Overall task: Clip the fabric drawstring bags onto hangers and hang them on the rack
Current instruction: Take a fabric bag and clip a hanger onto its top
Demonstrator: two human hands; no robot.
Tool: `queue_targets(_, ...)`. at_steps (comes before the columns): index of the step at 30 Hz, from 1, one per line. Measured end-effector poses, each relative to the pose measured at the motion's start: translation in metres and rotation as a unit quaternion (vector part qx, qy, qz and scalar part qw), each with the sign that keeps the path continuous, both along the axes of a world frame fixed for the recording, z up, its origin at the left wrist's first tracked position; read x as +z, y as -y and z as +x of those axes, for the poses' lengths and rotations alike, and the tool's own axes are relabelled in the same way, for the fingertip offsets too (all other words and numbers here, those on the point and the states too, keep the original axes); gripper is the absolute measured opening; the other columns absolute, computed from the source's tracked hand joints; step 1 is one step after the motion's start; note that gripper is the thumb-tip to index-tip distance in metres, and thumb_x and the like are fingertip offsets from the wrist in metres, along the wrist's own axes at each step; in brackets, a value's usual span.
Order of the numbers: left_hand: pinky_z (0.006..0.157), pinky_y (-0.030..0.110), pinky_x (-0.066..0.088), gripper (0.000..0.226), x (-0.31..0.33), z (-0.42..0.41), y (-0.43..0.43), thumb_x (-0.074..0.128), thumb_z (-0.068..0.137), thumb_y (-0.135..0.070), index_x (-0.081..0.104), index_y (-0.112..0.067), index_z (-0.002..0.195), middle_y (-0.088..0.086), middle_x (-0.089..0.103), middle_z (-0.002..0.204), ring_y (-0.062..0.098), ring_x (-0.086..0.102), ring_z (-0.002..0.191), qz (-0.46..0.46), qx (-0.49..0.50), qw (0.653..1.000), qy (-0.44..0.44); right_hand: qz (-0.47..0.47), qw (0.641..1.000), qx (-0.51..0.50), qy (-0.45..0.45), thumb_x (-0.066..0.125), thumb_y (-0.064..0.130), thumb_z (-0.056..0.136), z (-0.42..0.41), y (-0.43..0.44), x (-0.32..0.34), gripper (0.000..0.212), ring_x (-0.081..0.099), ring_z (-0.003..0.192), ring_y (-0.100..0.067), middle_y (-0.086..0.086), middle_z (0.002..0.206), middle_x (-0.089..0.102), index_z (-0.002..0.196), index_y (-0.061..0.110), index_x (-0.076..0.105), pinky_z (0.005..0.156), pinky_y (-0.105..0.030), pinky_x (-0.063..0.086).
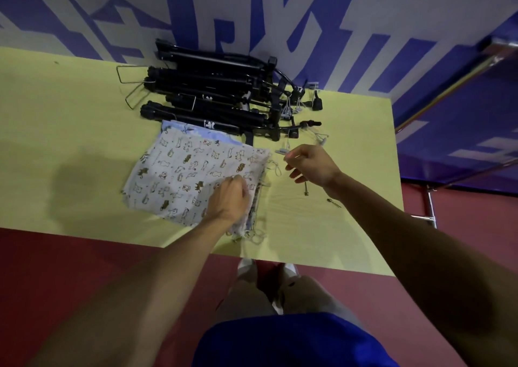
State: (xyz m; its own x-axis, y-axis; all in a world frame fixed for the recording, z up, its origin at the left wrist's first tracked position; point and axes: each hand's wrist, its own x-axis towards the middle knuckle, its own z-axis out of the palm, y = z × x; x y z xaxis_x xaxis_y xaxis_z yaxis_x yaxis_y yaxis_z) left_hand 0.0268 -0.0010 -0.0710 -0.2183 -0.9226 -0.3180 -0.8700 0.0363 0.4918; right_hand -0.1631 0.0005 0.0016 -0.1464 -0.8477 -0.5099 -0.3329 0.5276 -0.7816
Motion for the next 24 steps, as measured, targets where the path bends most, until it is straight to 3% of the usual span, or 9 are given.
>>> queue_targets(2, 0.067, 0.035, 0.048, 0.034, 0.001, -0.004, -0.001, 0.064, 0.083, -0.041, 0.052, -0.013, 0.099, 0.001, 0.055, 0.101, 0.022, 0.056, 0.087, 0.021, -0.025, 0.999, -0.001, 0.01, 1.0, -0.008, -0.014, 0.051, 0.014, 0.093, -0.005, -0.001, -0.004, 0.016, 0.06, 0.073, -0.02, -0.01, 0.087, 0.066, 0.096, 0.005, 0.064, 0.061, -0.029, 0.051)
queue_targets(4, 0.069, 0.033, 0.046, 0.054, -0.005, -0.011, -0.003, 0.069, 0.076, -0.048, 0.048, -0.012, 0.109, 0.003, 0.05, 0.108, 0.022, 0.053, 0.094, 0.038, -0.062, 0.996, 0.057, 0.021, 0.999, -0.008, -0.034, 0.05, 0.013, 0.091, -0.01, -0.002, -0.011, 0.015, 0.06, 0.071, -0.021, -0.009, 0.086, 0.066, 0.092, 0.008, 0.064, 0.061, -0.03, 0.052)
queue_targets(7, 0.078, 0.037, 0.047, 0.033, -0.009, -0.016, -0.004, 0.063, 0.085, -0.026, 0.051, -0.01, 0.111, 0.009, 0.051, 0.12, 0.026, 0.053, 0.105, 0.024, -0.071, 0.992, 0.102, 0.041, 0.997, -0.004, -0.069, 0.049, 0.011, 0.09, -0.022, -0.004, -0.023, 0.015, 0.06, 0.067, -0.019, -0.007, 0.082, 0.065, 0.089, 0.009, 0.064, 0.059, -0.029, 0.052)
queue_targets(9, 0.073, 0.037, 0.047, 0.007, -0.003, -0.015, 0.001, 0.057, 0.089, -0.014, 0.054, -0.011, 0.093, 0.012, 0.059, 0.112, 0.027, 0.056, 0.093, 0.027, -0.047, 0.995, 0.079, 0.052, 0.993, 0.013, -0.107, 0.05, 0.009, 0.09, -0.033, -0.004, -0.033, 0.016, 0.062, 0.068, -0.023, -0.01, 0.083, 0.067, 0.09, 0.005, 0.065, 0.061, -0.031, 0.054)
queue_targets(11, 0.068, 0.033, 0.048, 0.011, 0.002, -0.016, 0.008, 0.056, 0.09, -0.011, 0.055, -0.014, 0.079, 0.013, 0.067, 0.104, 0.023, 0.058, 0.08, 0.037, -0.015, 0.998, 0.041, 0.072, 0.982, 0.059, -0.164, 0.05, 0.008, 0.09, -0.043, -0.003, -0.046, 0.02, 0.067, 0.075, -0.03, -0.017, 0.088, 0.07, 0.094, -0.003, 0.067, 0.071, -0.039, 0.059)
queue_targets(15, 0.09, 0.031, 0.05, 0.004, 0.013, -0.021, 0.022, 0.06, 0.089, -0.009, 0.064, -0.008, 0.088, 0.011, 0.066, 0.117, 0.024, 0.062, 0.105, 0.086, 0.074, 0.991, -0.071, 0.117, 0.957, 0.12, -0.236, 0.054, 0.019, 0.09, -0.05, -0.002, -0.08, 0.025, 0.065, 0.085, -0.032, -0.018, 0.098, 0.068, 0.101, -0.001, 0.065, 0.065, -0.032, 0.05)
queue_targets(20, 0.068, 0.022, 0.037, 0.013, 0.036, -0.042, 0.038, 0.051, 0.094, -0.009, 0.049, -0.009, 0.082, 0.004, 0.051, 0.081, 0.017, 0.049, 0.08, 0.112, 0.115, 0.979, -0.125, 0.083, 0.923, 0.208, -0.313, 0.061, 0.022, 0.09, -0.042, -0.014, -0.111, 0.033, 0.06, 0.106, -0.035, -0.019, 0.119, 0.059, 0.116, 0.001, 0.058, 0.083, -0.038, 0.049)
queue_targets(22, 0.064, 0.028, 0.039, 0.014, 0.041, -0.049, 0.044, 0.041, 0.098, -0.007, 0.051, -0.002, 0.089, 0.013, 0.048, 0.078, 0.02, 0.047, 0.068, 0.128, 0.1, 0.98, -0.111, 0.053, 0.909, 0.229, -0.344, 0.055, 0.011, 0.092, -0.042, -0.019, -0.119, 0.026, 0.059, 0.107, -0.038, -0.021, 0.12, 0.057, 0.115, -0.001, 0.055, 0.085, -0.039, 0.049)
queue_targets(24, 0.065, 0.035, 0.043, 0.022, 0.047, -0.058, 0.05, 0.033, 0.1, -0.01, 0.049, 0.004, 0.104, 0.026, 0.048, 0.084, 0.027, 0.05, 0.068, 0.141, 0.1, 0.981, -0.092, 0.035, 0.899, 0.249, -0.358, 0.048, 0.002, 0.091, -0.045, -0.017, -0.123, 0.022, 0.059, 0.105, -0.039, -0.023, 0.116, 0.057, 0.112, -0.002, 0.054, 0.084, -0.04, 0.049)
